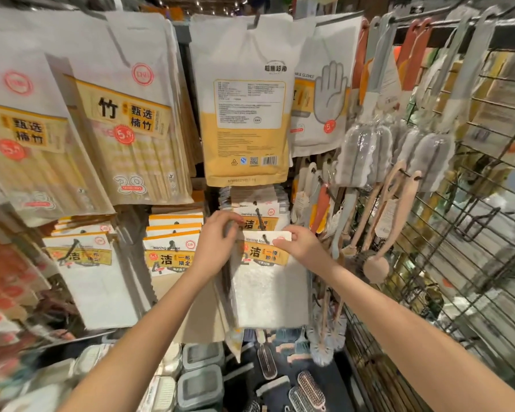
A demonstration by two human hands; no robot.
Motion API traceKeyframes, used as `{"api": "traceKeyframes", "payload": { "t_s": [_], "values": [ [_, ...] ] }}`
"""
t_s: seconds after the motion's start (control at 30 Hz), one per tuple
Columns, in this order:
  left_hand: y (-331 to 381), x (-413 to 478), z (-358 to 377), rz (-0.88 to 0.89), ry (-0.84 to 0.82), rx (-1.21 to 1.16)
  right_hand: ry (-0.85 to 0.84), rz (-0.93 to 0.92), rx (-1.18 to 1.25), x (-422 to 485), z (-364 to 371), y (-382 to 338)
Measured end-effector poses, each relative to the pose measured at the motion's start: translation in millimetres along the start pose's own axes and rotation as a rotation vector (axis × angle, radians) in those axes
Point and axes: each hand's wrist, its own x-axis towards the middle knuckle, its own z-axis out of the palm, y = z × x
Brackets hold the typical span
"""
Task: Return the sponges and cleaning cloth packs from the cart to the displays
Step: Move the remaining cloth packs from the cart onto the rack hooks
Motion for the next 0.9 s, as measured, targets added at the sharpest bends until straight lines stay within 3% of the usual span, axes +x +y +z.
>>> {"api": "traceKeyframes", "payload": {
  "t_s": [0.17,0.27,0.37,0.67,0.9],
  "values": [
    [10,-10,5,0.004,-0.076,-0.04,0.2,0.104,-0.315,38,13,-12],
    [18,-16,7,-0.01,-0.161,0.003,0.208,0.242,-0.467,51,15,-16],
    [32,-23,8,-0.023,-0.205,0.013,0.178,0.217,-0.471,35,8,-18],
    [100,-90,68,-0.046,-0.437,-0.166,0.058,0.262,-0.318,-171,-70,-11],
    [196,-206,156,0.003,-0.73,-0.31,0.276,0.526,-0.258,-393,-132,38]
  ]
}}
